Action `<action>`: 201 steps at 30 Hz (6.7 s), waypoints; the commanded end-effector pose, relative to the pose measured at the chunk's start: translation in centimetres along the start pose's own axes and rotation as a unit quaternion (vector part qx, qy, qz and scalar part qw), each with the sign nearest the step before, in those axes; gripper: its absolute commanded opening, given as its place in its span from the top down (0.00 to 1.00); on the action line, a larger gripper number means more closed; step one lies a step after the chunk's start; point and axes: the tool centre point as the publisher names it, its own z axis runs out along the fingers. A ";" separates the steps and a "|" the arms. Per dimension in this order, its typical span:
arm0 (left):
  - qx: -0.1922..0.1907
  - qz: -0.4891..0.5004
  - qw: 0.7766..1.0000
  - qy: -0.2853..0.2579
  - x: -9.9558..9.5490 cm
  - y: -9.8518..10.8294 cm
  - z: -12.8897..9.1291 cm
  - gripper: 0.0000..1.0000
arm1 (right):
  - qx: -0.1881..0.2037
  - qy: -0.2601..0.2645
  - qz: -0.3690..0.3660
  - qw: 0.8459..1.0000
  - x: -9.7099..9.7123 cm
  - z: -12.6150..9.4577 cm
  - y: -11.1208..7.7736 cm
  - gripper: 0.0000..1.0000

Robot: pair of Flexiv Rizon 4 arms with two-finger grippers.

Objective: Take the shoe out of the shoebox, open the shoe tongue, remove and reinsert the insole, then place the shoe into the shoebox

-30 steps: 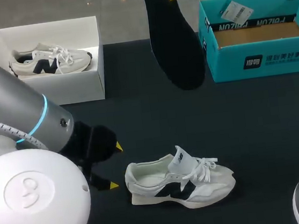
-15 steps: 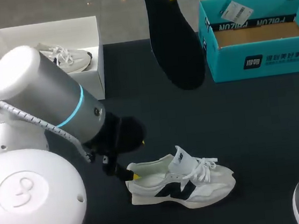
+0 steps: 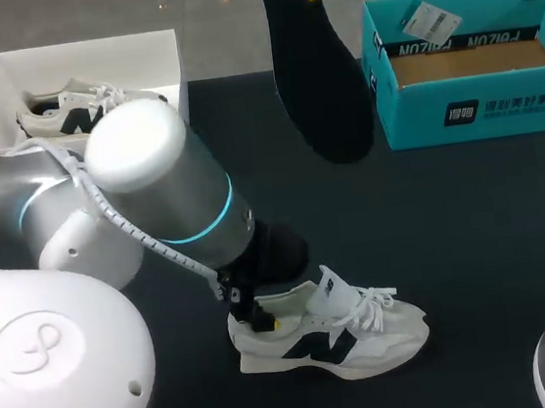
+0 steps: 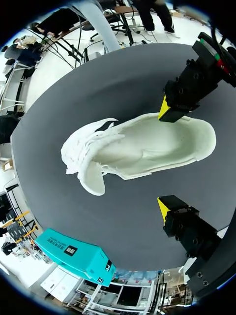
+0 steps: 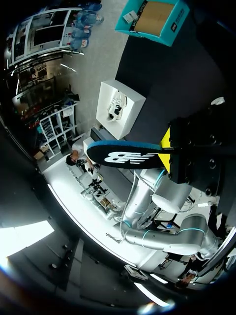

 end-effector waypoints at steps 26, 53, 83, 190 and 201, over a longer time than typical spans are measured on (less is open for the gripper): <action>-0.036 -0.002 0.999 0.032 -1.4 1.1 6.8 1.00 | 0.002 -0.001 0.001 1.000 0.0 0.2 0.2 1.00; -0.017 0.086 0.995 0.052 -1.6 0.8 4.9 1.00 | 0.002 -0.001 0.001 1.000 0.0 0.2 0.2 1.00; 0.047 0.373 0.922 0.091 -5.4 -0.1 0.4 1.00 | 0.002 -0.001 0.001 1.000 0.0 0.2 0.2 1.00; 0.291 0.207 0.911 -0.206 -7.9 -1.0 -3.6 0.00 | -0.021 -0.043 0.006 0.999 -0.4 -3.8 -0.6 1.00; 0.345 0.139 0.897 -0.239 -7.1 1.4 -5.9 0.00 | -0.021 -0.043 0.006 0.999 -0.4 -3.8 -0.6 1.00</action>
